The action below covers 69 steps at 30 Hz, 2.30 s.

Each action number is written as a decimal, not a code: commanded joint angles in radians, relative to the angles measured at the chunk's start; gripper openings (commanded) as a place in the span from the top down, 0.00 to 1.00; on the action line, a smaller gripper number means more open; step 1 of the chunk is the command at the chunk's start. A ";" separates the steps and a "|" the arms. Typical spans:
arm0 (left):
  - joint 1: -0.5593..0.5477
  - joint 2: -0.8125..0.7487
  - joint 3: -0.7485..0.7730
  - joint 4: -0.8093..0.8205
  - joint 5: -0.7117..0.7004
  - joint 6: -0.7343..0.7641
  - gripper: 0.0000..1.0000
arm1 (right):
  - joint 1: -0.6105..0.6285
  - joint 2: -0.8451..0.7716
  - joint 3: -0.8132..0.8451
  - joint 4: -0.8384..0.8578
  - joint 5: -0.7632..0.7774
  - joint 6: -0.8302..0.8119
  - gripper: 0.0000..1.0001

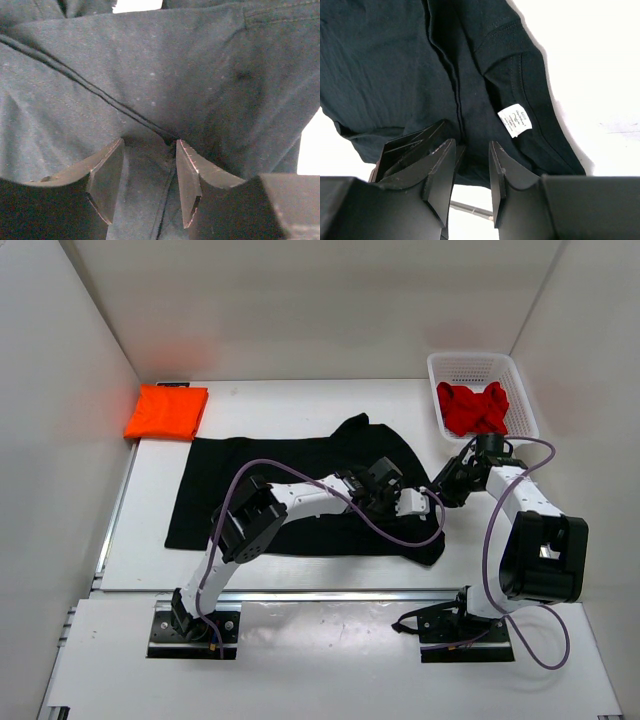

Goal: Fold and stack the t-shirts
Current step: Fold the flattened tshirt in 1/3 of the way

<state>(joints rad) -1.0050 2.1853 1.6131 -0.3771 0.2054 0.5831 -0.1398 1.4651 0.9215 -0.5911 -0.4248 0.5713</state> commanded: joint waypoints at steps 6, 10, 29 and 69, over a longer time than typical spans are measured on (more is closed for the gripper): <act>-0.014 -0.005 0.031 -0.045 0.071 -0.008 0.45 | -0.006 -0.032 -0.001 0.014 -0.003 -0.016 0.70; -0.012 -0.005 0.022 -0.060 0.062 -0.008 0.64 | -0.011 -0.032 -0.004 0.017 -0.006 -0.016 0.70; 0.086 -0.051 0.160 0.050 -0.150 -0.278 1.00 | 0.028 -0.121 -0.095 -0.070 0.048 -0.119 0.67; 0.201 -0.015 0.068 0.187 -0.411 -0.281 0.98 | 0.008 0.100 0.046 -0.098 -0.005 -0.221 1.00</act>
<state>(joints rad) -0.8104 2.1868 1.7020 -0.2279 -0.1524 0.2913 -0.1322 1.5352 0.9123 -0.7067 -0.4320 0.3584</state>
